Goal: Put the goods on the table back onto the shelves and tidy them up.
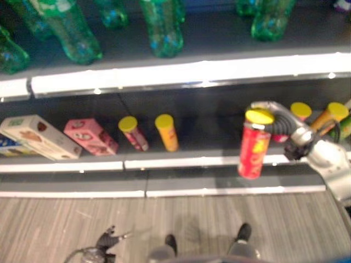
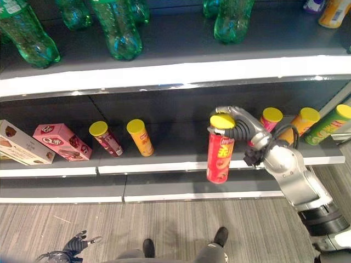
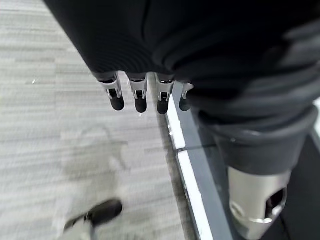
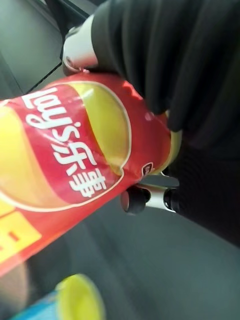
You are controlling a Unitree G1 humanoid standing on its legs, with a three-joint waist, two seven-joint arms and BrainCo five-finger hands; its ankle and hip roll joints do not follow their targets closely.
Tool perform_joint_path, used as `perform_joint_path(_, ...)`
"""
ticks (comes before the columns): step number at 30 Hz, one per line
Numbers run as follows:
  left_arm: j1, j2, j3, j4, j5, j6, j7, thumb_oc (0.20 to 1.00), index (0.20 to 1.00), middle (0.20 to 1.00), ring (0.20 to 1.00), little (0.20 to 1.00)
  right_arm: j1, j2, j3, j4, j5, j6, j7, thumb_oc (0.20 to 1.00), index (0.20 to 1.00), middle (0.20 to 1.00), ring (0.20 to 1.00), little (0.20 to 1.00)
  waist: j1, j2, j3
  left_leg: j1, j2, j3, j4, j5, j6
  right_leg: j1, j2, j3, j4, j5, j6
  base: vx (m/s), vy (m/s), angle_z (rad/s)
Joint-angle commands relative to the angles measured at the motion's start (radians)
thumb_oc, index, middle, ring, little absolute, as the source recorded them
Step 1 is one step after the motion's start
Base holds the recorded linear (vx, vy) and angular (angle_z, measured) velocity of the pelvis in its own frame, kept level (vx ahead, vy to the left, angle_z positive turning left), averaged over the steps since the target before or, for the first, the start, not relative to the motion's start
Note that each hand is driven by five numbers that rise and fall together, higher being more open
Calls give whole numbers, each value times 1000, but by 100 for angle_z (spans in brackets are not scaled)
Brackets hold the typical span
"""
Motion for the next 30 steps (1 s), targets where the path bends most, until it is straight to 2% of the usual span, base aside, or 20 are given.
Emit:
perform_joint_path(1,3,42,-20,-58,-7,-15,17,1000,1000,1000,1000,1000,-83,-56,-22,-42,-79,-39,-51,200,200,200,200,200,20,-13,28,-49,62,-10,16,-54,-20,-37,-110,-1,196,-119,61,-62,-64,3)
perform_joint_path(10,-20,57,-103,-198,-20,-24,29,1000,1000,1000,1000,1000,-199,1,11,-61,-181,-44,-143,200,200,200,200,200,32,26,152,-144,91,-45,81,-51,-23,-148,-149,13,317,-149,57,-113,-23,15)
perform_joint_path(14,-38,62,-129,-248,-32,-30,53,1000,1000,1000,1000,1000,-267,35,13,-58,-296,-32,-232,200,200,200,200,200,43,51,207,-209,96,-62,131,-52,-23,-201,-166,24,360,-155,53,-142,-4,7)
perform_joint_path(15,-47,67,-141,-275,-45,-34,65,1000,1000,1000,1000,1000,-298,50,13,-52,-338,-22,-281,200,200,200,200,200,47,61,226,-242,97,-72,150,-52,-23,-226,-172,26,370,-155,53,-114,-4,21)
perform_joint_path(18,-53,68,-151,-293,-51,-38,73,1000,1000,1000,1000,1000,-326,65,9,-50,-374,-15,-320,200,200,200,200,200,51,70,242,-275,97,-82,169,-54,-22,-249,-178,27,384,-155,53,-62,-4,18)
perform_joint_path(19,-55,70,-154,-296,-53,-38,81,1000,1000,1000,1000,1000,-339,73,6,-45,-388,-10,-340,200,200,200,200,200,54,78,245,-281,100,-94,175,-72,-28,-256,-178,37,399,-173,69,-57,-11,18)
perform_joint_path(20,-57,70,-154,-297,-54,-38,82,1000,1000,1000,1000,1000,-341,73,6,-43,-389,-10,-342,200,200,200,200,200,54,75,248,-295,97,-87,180,-56,-21,-265,-182,28,393,-156,53,-62,-30,14)
perform_joint_path(21,-65,77,-168,-312,-56,-41,98,1000,1000,1000,1000,1000,-370,88,-14,-49,-421,-1,-406,200,200,200,200,200,60,91,266,-338,97,-111,212,-77,-26,-294,-188,40,426,-179,70,-98,-23,10)
perform_joint_path(30,-101,77,-211,-299,-73,-50,149,1000,1000,1000,1000,1000,-468,75,-31,-9,-489,44,-541,200,200,200,200,200,75,120,301,-495,82,-157,291,-81,-16,-405,-209,40,492,-186,70,-68,-18,17)
